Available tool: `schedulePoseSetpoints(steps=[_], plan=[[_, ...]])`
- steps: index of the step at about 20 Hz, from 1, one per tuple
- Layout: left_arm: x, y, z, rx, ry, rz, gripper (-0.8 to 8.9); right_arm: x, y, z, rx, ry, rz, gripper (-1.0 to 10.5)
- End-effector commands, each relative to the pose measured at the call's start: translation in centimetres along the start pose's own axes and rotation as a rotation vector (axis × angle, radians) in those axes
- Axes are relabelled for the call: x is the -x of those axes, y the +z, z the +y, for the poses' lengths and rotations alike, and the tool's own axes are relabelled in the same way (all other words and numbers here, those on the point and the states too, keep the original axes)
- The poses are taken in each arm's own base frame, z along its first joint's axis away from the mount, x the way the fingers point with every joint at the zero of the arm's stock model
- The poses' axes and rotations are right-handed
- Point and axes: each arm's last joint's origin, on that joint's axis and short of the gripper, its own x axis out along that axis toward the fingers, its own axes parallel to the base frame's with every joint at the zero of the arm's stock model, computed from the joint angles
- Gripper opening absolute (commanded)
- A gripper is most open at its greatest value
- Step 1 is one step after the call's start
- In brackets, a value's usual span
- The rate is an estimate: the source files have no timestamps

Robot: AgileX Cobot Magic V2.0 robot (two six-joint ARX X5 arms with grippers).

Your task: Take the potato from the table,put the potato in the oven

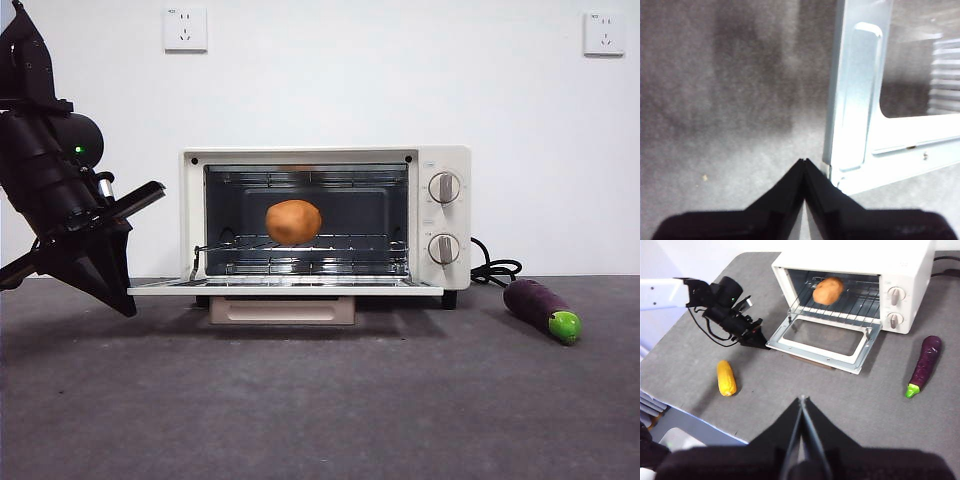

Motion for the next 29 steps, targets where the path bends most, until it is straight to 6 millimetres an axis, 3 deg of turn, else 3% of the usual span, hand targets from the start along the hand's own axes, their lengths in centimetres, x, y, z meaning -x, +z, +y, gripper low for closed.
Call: schedulePoseSetpoints(steps=[1,17,29], plan=[[-0.4,-0.1,-0.3,-0.003,-0.067,0.022,-0.07,-0.1,-0.3,-0.1,-0.007,-0.013,0.021,0.0],[0.0,-0.1,-1.0,-0.011,-0.248,0.058,-0.07,-0.1,-0.3,-0.1,-0.025,-0.013,0.021,0.0],[3.6,2.3,-3.7,-0.077,-0.303,-0.06,-0.07,-0.1,-0.3,-0.1,-0.025,-0.013,0.021,0.0]])
